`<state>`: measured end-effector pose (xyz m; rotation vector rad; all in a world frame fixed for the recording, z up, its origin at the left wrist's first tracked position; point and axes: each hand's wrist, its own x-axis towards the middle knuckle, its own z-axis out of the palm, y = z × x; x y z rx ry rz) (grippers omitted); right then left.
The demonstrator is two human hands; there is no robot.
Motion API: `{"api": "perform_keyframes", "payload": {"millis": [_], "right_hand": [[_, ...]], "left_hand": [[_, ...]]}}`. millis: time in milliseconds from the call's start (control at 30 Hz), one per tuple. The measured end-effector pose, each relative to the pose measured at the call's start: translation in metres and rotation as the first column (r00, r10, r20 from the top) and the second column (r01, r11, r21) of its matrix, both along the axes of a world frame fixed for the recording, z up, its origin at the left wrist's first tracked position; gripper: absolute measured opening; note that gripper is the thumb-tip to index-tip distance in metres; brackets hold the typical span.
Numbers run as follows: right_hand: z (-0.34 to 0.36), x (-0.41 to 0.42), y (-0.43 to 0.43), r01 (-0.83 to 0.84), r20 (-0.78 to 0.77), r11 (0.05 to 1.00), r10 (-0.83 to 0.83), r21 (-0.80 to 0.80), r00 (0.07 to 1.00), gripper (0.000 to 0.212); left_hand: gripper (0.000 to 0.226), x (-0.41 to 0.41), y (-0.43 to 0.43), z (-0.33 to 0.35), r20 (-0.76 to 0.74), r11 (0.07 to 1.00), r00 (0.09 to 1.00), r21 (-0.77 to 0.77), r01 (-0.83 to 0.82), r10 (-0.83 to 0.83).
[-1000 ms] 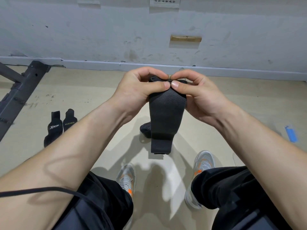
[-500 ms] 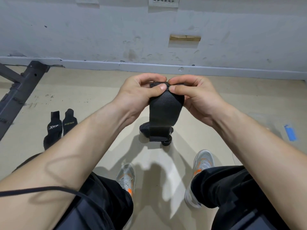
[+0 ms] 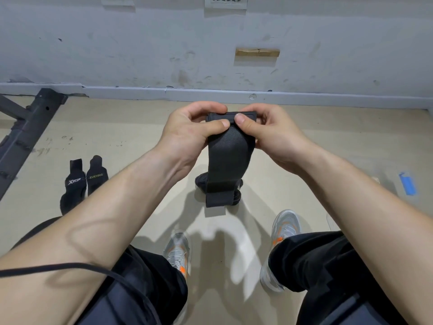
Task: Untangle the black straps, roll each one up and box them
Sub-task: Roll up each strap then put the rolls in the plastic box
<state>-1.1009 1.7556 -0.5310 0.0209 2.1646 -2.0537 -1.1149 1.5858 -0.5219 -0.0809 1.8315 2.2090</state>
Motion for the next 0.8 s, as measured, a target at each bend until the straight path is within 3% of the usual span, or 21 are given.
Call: {"api": "perform_keyframes", "payload": {"millis": [100,267,467,600,800], "right_hand": [[0.000,-0.001,0.004,0.045,-0.019,0.997,-0.046,-0.057,0.999,0.008],[-0.001,0.000,0.007,0.060,-0.025,0.997,-0.061,-0.047,0.998,0.014],[0.001,-0.002,0.011,0.039,-0.040,0.999,-0.039,-0.008,0.998,0.015],[-0.001,-0.001,0.011,0.027,-0.027,1.000,-0.027,-0.002,0.999,0.018],[-0.003,-0.001,0.008,0.044,0.029,0.998,-0.042,-0.048,0.999,0.020]], "left_hand": [[0.029,-0.001,-0.001,-0.002,0.011,1.000,1.000,-0.001,0.023,-0.023],[0.022,0.002,0.000,-0.003,-0.005,0.974,0.985,-0.149,0.172,-0.174],[0.018,0.004,0.001,0.002,0.083,0.985,0.982,-0.035,0.171,-0.167],[0.005,0.006,0.004,0.005,0.130,0.988,0.981,-0.028,0.152,-0.148],[0.008,0.003,0.004,0.001,0.130,0.995,0.987,0.003,0.097,-0.096]]}}
